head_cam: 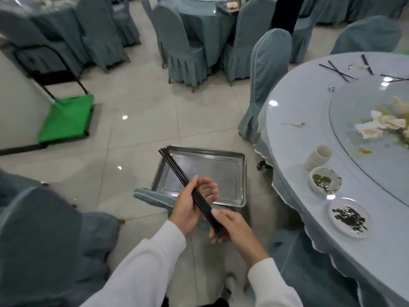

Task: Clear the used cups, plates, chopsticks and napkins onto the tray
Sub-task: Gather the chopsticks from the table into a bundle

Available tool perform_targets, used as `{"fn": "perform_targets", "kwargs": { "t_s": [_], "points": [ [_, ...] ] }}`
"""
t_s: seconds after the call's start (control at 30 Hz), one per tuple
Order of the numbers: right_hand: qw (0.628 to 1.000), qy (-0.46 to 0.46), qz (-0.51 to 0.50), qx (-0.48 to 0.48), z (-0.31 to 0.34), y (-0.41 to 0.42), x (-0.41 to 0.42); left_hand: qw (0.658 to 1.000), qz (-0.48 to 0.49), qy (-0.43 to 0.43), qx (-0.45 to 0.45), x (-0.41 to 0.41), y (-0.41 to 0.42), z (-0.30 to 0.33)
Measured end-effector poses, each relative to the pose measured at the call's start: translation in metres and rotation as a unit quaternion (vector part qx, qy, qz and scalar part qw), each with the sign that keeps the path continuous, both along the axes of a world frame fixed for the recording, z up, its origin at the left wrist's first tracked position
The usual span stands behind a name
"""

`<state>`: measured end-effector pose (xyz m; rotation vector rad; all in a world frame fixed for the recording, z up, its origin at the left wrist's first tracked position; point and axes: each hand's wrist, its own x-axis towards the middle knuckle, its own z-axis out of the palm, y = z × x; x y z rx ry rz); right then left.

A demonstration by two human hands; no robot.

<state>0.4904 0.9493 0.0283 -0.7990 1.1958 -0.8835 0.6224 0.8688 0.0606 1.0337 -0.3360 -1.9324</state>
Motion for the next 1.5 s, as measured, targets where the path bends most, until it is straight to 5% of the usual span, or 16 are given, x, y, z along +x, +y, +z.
{"fn": "perform_targets", "kwargs": {
  "t_s": [0.3, 0.7, 1.07, 1.27, 1.5],
  "points": [
    [0.996, 0.039, 0.081, -0.006, 0.007, -0.031, 0.14, 0.993, 0.042, 0.104, 0.037, 0.139, -0.028, -0.01],
    [0.995, 0.004, 0.082, 0.061, 0.013, -0.091, 0.319, 0.995, 0.008, 0.103, 0.014, 0.335, -0.091, -0.024],
    [0.989, -0.017, 0.133, 0.067, 0.004, -0.23, 0.375, 0.988, 0.03, 0.14, 0.052, 0.396, -0.223, -0.028],
    [0.983, -0.022, 0.172, 0.057, -0.003, -0.325, 0.38, 0.996, 0.015, 0.079, 0.045, 0.408, -0.314, -0.027],
    [0.998, 0.02, 0.001, 0.064, -0.008, -0.409, 0.363, 0.997, -0.003, 0.059, 0.052, 0.401, -0.412, -0.027]
  ]
}}
